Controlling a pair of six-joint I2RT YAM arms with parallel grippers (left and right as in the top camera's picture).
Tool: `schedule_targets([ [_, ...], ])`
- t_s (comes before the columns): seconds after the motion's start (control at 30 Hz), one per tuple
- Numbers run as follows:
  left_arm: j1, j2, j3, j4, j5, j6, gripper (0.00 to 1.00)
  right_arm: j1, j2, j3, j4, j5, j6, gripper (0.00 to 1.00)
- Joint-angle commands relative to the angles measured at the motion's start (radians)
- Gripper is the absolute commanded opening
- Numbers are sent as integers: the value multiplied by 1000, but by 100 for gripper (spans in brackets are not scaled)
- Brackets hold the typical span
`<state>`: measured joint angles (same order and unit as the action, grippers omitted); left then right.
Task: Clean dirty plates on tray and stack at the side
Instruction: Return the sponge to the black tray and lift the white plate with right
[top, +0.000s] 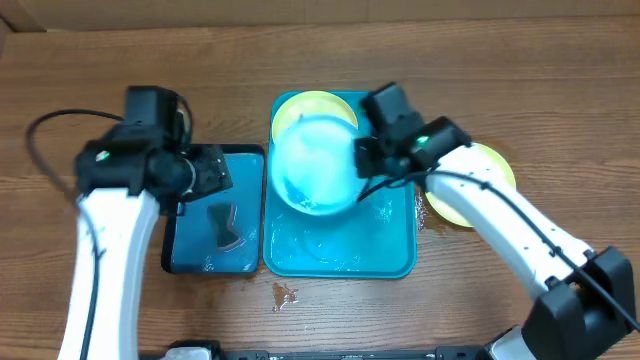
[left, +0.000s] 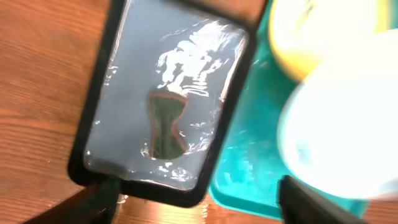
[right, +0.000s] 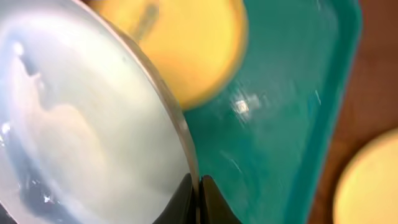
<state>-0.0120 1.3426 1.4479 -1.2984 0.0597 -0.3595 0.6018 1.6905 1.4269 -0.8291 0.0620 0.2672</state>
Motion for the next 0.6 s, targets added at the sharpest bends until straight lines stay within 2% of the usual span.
schedule_targets([
  [0.0,7,-90,101,-35,19,-14,100,118,-27,29,73,147,-37,4],
  [0.23,7,-253,174,-52,19,-22,100,343,59,27,272,376,-37,4],
  [0.57,7,-371,174,-64,8,-22,100,578,82,27,350,930,-40,4],
])
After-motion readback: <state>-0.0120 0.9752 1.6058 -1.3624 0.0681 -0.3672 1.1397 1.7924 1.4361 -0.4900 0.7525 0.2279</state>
